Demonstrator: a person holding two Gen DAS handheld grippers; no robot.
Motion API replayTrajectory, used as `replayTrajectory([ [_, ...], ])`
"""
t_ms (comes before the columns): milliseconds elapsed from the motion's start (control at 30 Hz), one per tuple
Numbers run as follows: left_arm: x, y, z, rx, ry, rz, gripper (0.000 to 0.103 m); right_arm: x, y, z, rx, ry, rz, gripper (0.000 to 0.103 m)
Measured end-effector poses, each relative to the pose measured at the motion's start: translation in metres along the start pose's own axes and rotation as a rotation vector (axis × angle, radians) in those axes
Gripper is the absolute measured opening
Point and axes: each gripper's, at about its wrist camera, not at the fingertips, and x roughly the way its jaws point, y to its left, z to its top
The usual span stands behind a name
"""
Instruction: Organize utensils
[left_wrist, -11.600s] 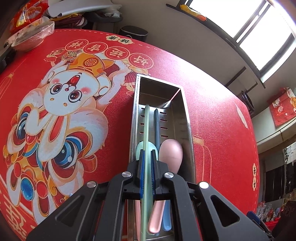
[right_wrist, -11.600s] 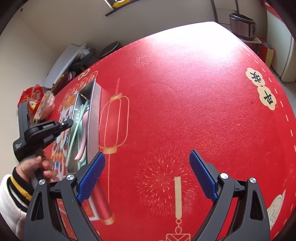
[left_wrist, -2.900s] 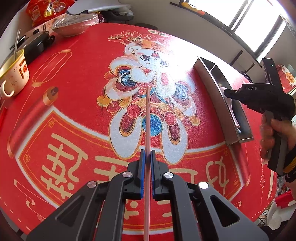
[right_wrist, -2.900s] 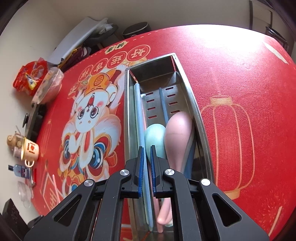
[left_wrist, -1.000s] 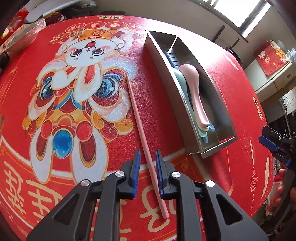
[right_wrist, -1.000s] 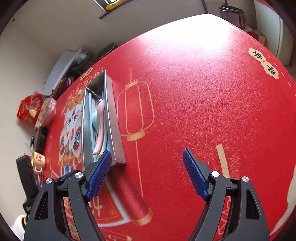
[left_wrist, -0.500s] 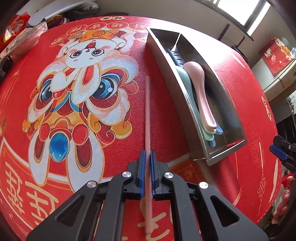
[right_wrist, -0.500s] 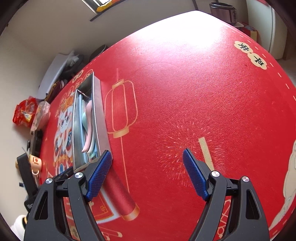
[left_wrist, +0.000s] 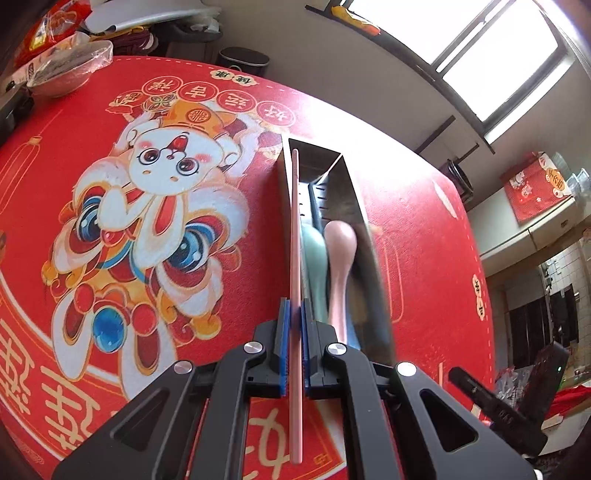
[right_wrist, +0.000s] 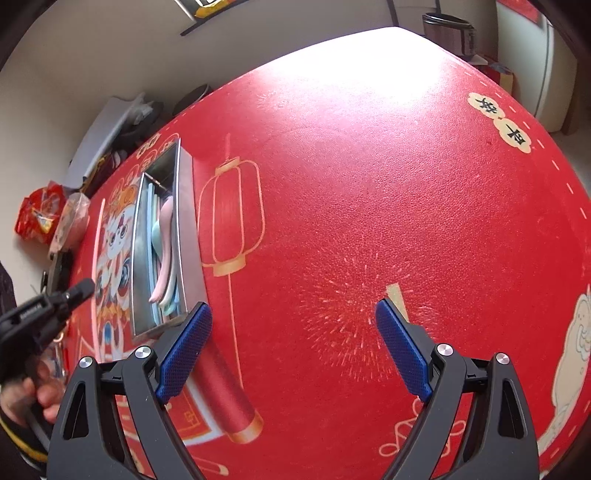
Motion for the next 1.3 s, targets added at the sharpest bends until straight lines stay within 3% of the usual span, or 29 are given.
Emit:
replayTrajectory([
  [200, 0.027, -0.022, 0.018, -0.042, -0.012, -0.011, 0.005, -0.005, -0.012, 0.001, -0.004, -0.002, -0.015, 0.087],
  [433, 0.057, -0.027, 0.023, -0.067, 0.0, 0.028, 0.005, -0.012, -0.039, 0.004, 0.031, -0.004, -0.053, 0.087],
  [633, 0.071, -0.028, 0.021, -0.037, 0.03, 0.051, 0.006, -0.016, -0.044, 0.008, 0.028, -0.008, -0.072, 0.087],
  [767, 0.061, -0.037, 0.022, 0.022, 0.018, 0.047, 0.011, -0.021, -0.037, 0.01, 0.018, -0.023, -0.072, 0.087],
  [1000, 0.011, -0.049, 0.029, 0.152, -0.056, 0.052, 0.039, -0.05, -0.009, 0.025, 0.017, -0.122, -0.084, 0.087],
  [1300, -0.097, -0.057, 0.034, 0.376, -0.252, 0.085, 0.08, -0.122, 0.057, 0.037, -0.083, -0.322, -0.14, 0.087],
])
